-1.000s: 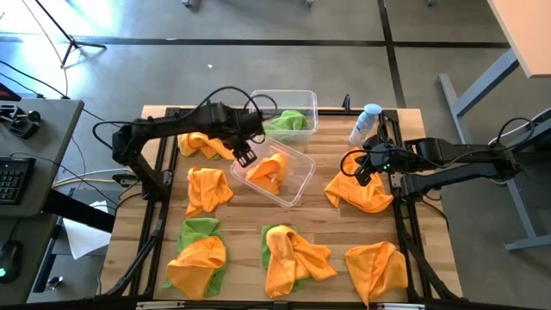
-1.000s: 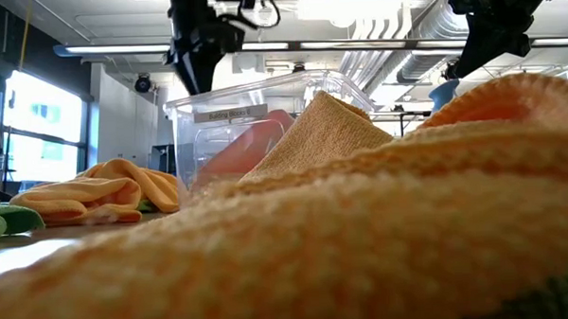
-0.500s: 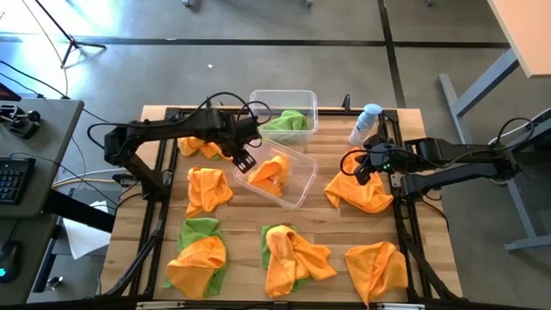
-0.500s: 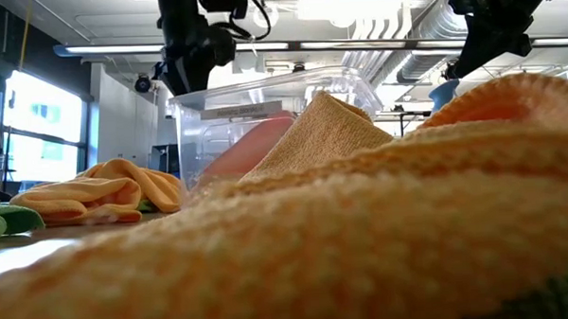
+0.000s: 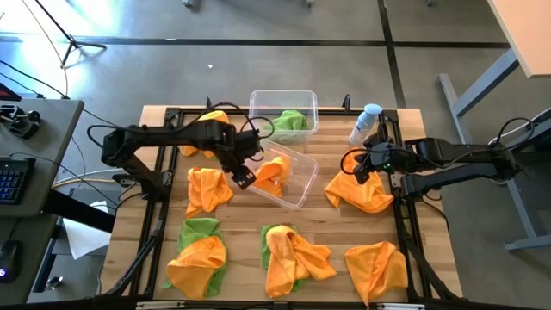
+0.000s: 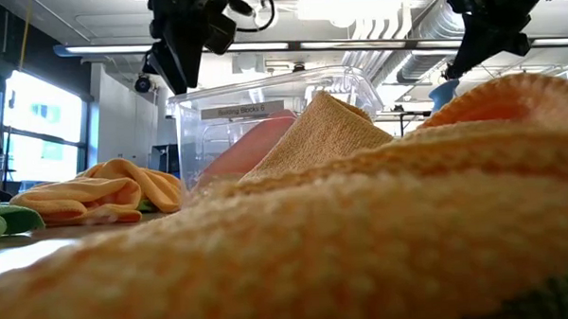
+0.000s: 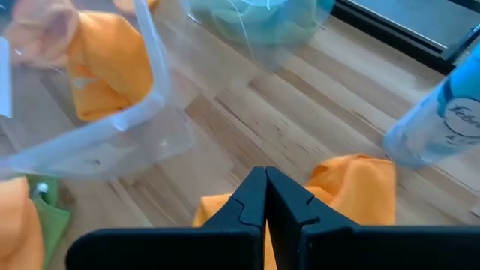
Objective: Sort microfiber towel by color & place in baskets
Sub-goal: Adjust the bottom transparent bin on the table
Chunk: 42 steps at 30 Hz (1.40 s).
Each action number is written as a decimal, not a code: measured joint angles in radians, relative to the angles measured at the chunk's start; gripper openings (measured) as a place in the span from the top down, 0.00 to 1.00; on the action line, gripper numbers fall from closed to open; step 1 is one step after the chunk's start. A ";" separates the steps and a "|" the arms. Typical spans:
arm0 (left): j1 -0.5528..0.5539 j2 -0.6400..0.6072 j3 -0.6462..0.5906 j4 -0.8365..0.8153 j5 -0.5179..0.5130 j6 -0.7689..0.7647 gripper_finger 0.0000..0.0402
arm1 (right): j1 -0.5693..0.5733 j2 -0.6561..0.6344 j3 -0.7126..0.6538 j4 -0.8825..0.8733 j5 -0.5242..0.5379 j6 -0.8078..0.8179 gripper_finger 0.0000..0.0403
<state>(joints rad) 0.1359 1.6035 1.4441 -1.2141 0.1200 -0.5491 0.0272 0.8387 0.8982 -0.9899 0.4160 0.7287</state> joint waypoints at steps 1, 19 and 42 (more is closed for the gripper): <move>-0.009 0.000 0.000 0.002 0.010 0.000 0.63 | 0.000 0.000 0.000 0.011 0.000 -0.001 1.00; -0.087 -0.087 0.001 0.010 -0.070 0.000 0.63 | 0.000 0.042 0.000 0.082 -0.088 -0.026 1.00; 0.022 -0.201 -0.443 0.158 -0.331 0.333 0.82 | 0.122 0.315 0.000 0.298 -0.232 -0.111 1.00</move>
<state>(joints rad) 0.1579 1.4024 1.0006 -1.0557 -0.2114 -0.2159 0.1491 1.1540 0.8982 -0.6918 0.1844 0.6176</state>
